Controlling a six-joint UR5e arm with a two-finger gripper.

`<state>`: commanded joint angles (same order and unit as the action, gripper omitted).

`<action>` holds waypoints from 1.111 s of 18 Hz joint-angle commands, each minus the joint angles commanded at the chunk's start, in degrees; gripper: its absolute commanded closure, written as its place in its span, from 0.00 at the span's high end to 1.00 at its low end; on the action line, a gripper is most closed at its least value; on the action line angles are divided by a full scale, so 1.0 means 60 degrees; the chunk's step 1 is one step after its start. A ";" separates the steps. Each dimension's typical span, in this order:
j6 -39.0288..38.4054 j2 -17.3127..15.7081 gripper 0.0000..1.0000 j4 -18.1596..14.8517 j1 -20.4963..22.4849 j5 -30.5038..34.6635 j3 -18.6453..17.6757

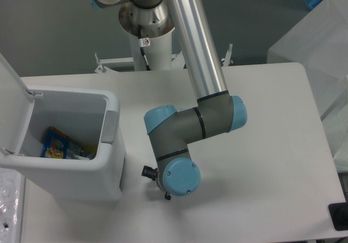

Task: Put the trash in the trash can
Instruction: 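Lower the gripper onto the water bottle's capped end and grasp it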

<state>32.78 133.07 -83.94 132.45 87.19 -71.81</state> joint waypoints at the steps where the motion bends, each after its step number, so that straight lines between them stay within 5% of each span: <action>1: 0.0000 -0.0029 0.27 0.0000 0.0000 0.0000 0.0000; 4: 0.0000 -0.0088 0.13 -0.0073 0.0000 0.0000 0.0000; 9: 0.0000 -0.0161 0.02 -0.0073 -0.0015 0.0000 0.0000; 20: 0.0205 -0.1317 0.00 0.0058 0.0672 -0.0613 0.0614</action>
<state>34.01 125.17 -83.59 136.49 83.51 -68.12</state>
